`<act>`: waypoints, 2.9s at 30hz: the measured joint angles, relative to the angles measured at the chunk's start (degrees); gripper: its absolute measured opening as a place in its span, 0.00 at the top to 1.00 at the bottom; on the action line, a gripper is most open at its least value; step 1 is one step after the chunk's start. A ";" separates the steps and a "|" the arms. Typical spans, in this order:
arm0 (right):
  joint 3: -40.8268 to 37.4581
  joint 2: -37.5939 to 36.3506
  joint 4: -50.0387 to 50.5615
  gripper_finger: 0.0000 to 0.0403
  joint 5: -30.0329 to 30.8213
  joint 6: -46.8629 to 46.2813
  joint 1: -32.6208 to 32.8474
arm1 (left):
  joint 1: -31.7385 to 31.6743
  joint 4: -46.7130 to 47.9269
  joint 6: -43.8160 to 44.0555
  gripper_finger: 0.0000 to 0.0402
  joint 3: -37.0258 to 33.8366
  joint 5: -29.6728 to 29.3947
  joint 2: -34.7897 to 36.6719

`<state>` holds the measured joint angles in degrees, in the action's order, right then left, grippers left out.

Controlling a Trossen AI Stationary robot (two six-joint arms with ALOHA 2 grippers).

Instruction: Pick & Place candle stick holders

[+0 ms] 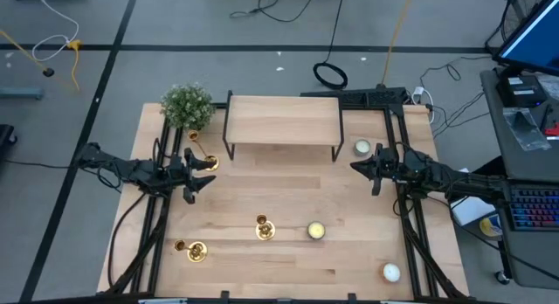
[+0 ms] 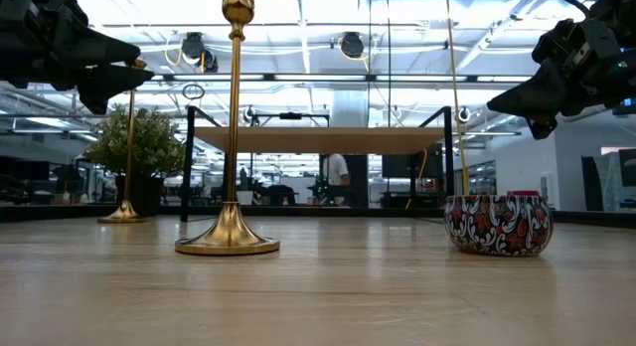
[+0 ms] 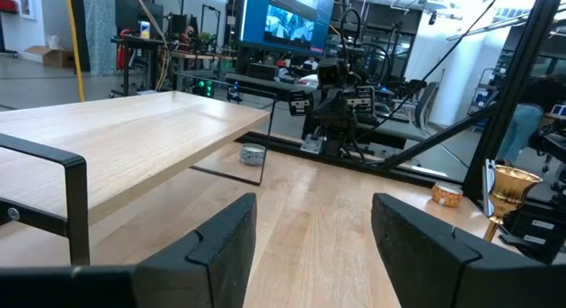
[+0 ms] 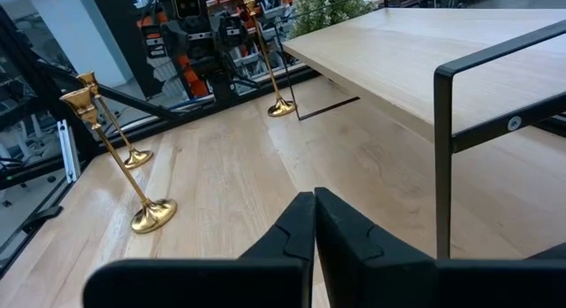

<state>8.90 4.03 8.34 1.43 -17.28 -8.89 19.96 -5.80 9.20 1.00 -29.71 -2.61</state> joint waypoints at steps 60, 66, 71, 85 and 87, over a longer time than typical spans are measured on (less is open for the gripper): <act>0.01 0.00 0.02 0.99 0.25 0.00 -0.01 | 3.33 94.70 53.49 0.44 70.54 -1.27 -55.63; -0.01 0.00 -0.08 0.99 0.25 0.00 0.01 | 3.37 95.77 54.24 0.44 69.69 -0.84 -58.67; 0.01 0.00 -0.17 0.99 0.25 0.00 0.00 | 3.37 95.79 54.11 0.44 69.69 -0.80 -59.24; -0.01 0.00 -0.22 0.99 0.25 -0.02 0.00 | 3.37 95.80 48.81 0.44 69.69 -0.82 -59.21; 0.00 0.00 -0.22 0.99 0.25 0.00 0.00 | 3.37 95.82 48.91 0.44 69.69 -0.82 -59.21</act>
<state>8.89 4.03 8.12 1.67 -17.28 -8.89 23.33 90.02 58.10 70.70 -30.52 -61.82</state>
